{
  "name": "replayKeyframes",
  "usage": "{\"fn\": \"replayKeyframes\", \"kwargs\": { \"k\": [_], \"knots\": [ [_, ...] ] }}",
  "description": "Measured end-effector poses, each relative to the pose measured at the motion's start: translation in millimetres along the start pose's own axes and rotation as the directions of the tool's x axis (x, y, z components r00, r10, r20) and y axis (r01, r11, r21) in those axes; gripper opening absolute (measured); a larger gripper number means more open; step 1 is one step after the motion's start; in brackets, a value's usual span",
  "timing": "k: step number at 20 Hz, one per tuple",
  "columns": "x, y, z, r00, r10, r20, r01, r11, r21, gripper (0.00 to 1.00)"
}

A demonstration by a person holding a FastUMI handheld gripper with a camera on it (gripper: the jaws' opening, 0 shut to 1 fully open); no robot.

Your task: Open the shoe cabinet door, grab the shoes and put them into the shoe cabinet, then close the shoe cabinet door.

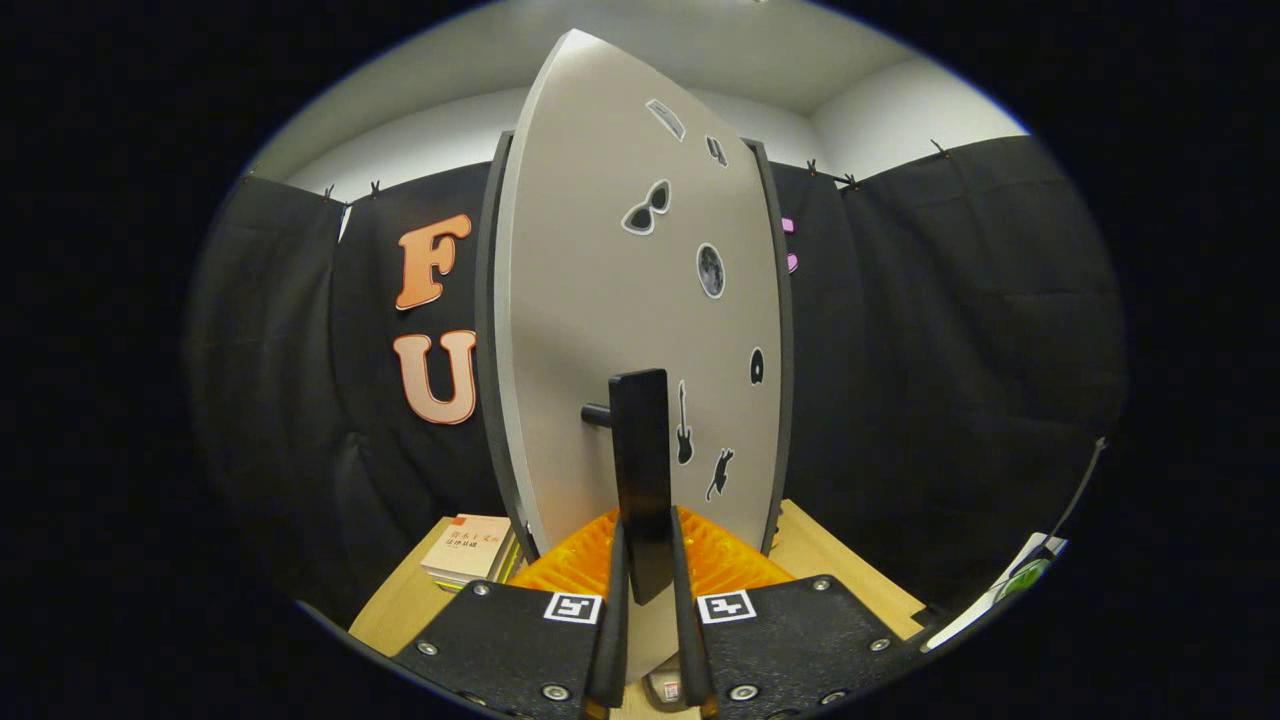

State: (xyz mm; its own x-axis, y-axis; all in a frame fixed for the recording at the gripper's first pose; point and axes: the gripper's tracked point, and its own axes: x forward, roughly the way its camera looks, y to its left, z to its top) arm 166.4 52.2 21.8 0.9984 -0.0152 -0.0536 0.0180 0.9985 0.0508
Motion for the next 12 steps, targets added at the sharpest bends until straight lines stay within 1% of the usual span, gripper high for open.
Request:
{"fn": "replayKeyframes", "kwargs": {
  "k": [7, 12],
  "knots": [
    [-8.3, -30.9, 0.1, 0.998, -0.070, 0.006, 0.070, 0.997, -0.009, 0.21],
    [-10.0, -54.6, -0.3, 0.992, -0.129, -0.006, 0.129, 0.991, 0.030, 0.20]
  ]
}}
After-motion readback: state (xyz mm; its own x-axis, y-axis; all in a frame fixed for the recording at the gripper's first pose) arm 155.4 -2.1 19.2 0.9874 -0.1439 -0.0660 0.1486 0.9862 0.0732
